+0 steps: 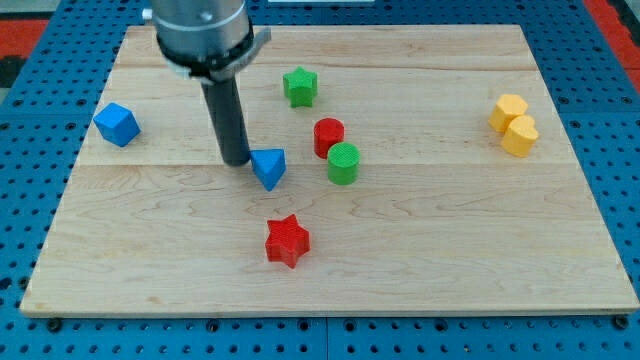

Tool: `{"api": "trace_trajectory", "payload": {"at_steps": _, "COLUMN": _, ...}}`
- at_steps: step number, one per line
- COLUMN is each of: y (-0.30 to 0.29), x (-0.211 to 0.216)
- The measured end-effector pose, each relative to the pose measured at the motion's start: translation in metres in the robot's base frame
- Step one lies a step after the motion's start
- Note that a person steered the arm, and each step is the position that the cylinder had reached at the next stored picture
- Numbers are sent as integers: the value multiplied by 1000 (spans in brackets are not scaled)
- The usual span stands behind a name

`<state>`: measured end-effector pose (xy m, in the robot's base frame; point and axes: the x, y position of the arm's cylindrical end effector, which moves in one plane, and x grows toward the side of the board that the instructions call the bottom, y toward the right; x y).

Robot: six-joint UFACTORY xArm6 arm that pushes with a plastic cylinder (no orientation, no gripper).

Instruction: Slide the red circle to the right of the blue triangle

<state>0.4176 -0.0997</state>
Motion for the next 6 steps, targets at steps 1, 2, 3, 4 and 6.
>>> {"api": "trace_trajectory", "payload": {"at_steps": 1, "y": 0, "x": -26}}
{"api": "trace_trajectory", "payload": {"at_steps": 2, "y": 28, "x": -36}}
{"api": "trace_trajectory", "payload": {"at_steps": 3, "y": 110, "x": -44}}
{"api": "trace_trajectory", "payload": {"at_steps": 4, "y": 168, "x": -46}}
{"api": "trace_trajectory", "payload": {"at_steps": 6, "y": 92, "x": -14}}
